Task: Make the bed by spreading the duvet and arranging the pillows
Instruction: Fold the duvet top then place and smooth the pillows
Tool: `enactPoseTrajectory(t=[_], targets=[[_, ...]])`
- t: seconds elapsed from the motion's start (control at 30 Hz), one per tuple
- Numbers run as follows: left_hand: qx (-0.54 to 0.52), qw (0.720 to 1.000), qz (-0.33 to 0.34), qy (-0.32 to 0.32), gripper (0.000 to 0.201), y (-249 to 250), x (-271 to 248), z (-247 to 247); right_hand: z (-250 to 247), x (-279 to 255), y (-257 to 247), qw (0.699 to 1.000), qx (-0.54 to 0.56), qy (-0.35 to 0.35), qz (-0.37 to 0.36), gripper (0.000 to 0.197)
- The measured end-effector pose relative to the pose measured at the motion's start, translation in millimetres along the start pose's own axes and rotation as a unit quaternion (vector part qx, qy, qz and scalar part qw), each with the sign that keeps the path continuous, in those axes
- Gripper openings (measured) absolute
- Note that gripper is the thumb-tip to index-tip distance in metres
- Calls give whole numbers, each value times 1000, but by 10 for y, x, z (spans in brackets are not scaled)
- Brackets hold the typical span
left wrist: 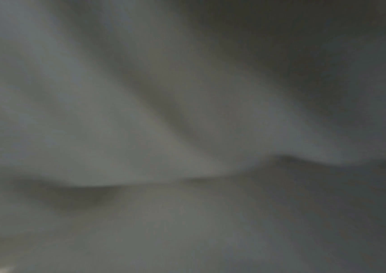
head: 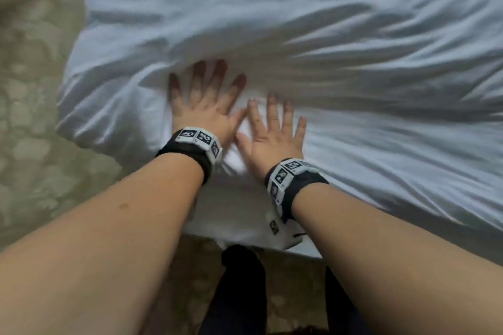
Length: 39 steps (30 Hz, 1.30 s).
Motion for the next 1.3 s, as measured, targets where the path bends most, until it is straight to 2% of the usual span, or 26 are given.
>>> enactPoseTrajectory(t=[0.1, 0.2, 0.4, 0.7, 0.77, 0.9, 0.97, 1.0, 1.03, 1.1, 1.13, 1.17, 1.2, 1.23, 1.27, 1.3], targets=[[-19, 994, -88, -66, 58, -1025, -107, 309, 280, 241, -964, 999, -27, -4, -39, 70], [-46, 991, -87, -93, 59, -1504, -230, 691, 547, 438, -1260, 995, -87, -1, -53, 72], [-136, 984, -72, -85, 60, -1450, -68, 1166, 791, 611, -1079, 993, -112, 0, -28, 73], [-231, 970, -9, -80, 73, -1574, -6, 1201, 875, 675, -1061, 994, -111, -19, -15, 74], [-295, 953, -50, -56, 74, -1779, -13, 1119, 885, 687, -1061, 993, -110, -29, -16, 75], [-340, 912, -225, 47, 50, -2446, -153, 974, 887, 703, -1049, 993, -105, -47, -18, 75], [-369, 855, -361, 53, 48, -2818, -278, 1054, 888, 700, -1038, 993, -106, -50, -14, 75], [-394, 810, -434, 28, 51, -2999, -339, 1178, 898, 707, -1031, 993, -106, -49, -10, 75], [-425, 755, -499, -18, 61, -3169, -405, 1404, 907, 712, -1025, 993, -107, -45, -5, 74], [-515, 630, -563, -146, 103, -3226, -500, 1861, 922, 718, -1021, 992, -122, -28, 8, 74], [-586, 560, -557, -182, 113, -3141, -500, 2046, 934, 718, -1021, 991, -131, -22, 15, 75], [-663, 490, -530, -199, 109, -2976, -451, 2151, 951, 720, -1009, 990, -138, -17, 23, 75], [-725, 436, -487, -217, 98, -2786, -370, 2196, 969, 725, -988, 989, -145, -12, 31, 75], [-771, 389, -455, -218, 90, -2634, -315, 2185, 994, 739, -975, 987, -153, -11, 37, 75], [-797, 357, -437, -216, 85, -2512, -315, 2165, 1019, 750, -975, 986, -163, -16, 42, 75], [-812, 337, -428, -209, 83, -2476, -335, 2181, 1026, 748, -971, 984, -169, -20, 49, 75]])
Point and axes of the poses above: each hand's wrist, its own x-axis towards the middle knuckle, its own z-axis out of the palm, y = z × x, the point moved 9 cm from there along x, towards the middle knuckle, and after that the axes turned 3 degrees about x, right-handed, at the moved point
